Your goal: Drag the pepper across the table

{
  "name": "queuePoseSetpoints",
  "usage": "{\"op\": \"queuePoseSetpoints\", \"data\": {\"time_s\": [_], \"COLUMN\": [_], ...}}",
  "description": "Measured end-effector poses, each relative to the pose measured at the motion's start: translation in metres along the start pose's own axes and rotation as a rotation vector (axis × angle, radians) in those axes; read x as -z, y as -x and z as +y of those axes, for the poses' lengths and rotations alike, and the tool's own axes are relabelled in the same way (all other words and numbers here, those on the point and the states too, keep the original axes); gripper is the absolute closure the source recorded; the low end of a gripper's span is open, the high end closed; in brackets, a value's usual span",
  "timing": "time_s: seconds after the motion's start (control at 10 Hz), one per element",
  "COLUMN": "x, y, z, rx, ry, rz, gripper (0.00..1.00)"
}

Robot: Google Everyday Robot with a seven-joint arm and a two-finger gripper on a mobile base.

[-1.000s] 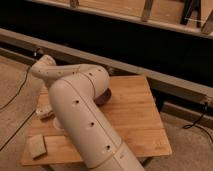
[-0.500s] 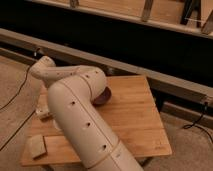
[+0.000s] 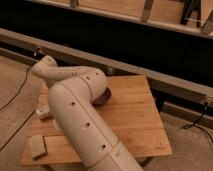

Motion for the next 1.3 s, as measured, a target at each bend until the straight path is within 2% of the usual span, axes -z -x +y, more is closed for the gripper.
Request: {"op": "queuePoseSetpoints", "data": {"time_s": [0.3,0.5,0.6,0.7,0.8,1.0,1.3], "x": [-0.0025,-0.004,-0.0052,-0.0059,-0.0061,-0.0068,-0.0078], "y": [-0.0012,-0.0022,-0.0029,-0.0026,-0.0025,-0.0017,-0.0004], "z": [-0.0001,0.0004,0.0011,0.0022,0.002,0.0021,0.0014], "rx": [0.008,0.013,0.016,0.018,0.018,0.018,0.027], "ry": [0.0,0.003,0.006,0.01,0.01,0.013,0.01], "rz": [0.018,0.03,0.04,0.047,0.052,0.06,0.072], "gripper": [0.35,0.39,0.51,0.57,0.56,0.48,0.47]}}
